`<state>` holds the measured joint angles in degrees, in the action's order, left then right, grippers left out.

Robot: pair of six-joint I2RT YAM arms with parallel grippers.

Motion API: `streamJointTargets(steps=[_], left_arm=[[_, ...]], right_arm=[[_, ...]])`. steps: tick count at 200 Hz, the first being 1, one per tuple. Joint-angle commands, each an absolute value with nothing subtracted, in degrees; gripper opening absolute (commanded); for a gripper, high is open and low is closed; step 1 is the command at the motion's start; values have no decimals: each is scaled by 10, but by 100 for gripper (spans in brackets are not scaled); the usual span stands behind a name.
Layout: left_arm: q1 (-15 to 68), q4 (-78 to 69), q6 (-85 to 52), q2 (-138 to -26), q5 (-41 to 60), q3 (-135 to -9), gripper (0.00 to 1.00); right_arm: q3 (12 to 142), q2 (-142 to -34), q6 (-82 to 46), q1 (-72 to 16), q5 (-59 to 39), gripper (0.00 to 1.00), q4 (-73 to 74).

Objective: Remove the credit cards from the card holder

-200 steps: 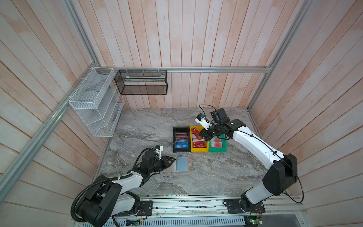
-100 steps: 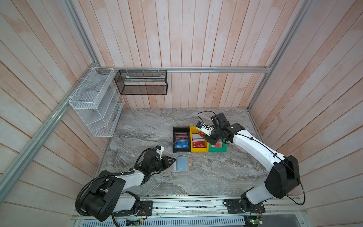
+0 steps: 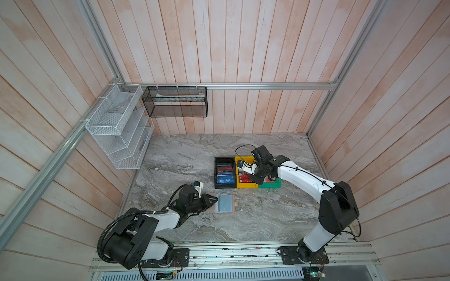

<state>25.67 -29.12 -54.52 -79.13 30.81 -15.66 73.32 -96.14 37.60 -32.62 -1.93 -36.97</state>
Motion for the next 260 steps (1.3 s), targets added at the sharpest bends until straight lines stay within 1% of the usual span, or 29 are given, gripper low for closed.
streamJointTargets(steps=[1, 110, 161, 215, 260], left_arm=[[258, -292, -530, -802, 302, -172, 31], [257, -304, -528, -823, 302, -171, 31], [253, -311, -526, -837, 309, -172, 31], [253, -322, -530, -849, 313, -174, 31], [253, -321, -530, -848, 312, -173, 31]], right_arm=[[732, -972, 383, -329, -3, 0, -374], [740, -1029, 393, -353, 15, 0, -391], [739, -1029, 394, -359, 15, 0, -392], [738, -1028, 394, -358, 42, 1, -373], [747, -1037, 396, -358, 23, 0, -388]])
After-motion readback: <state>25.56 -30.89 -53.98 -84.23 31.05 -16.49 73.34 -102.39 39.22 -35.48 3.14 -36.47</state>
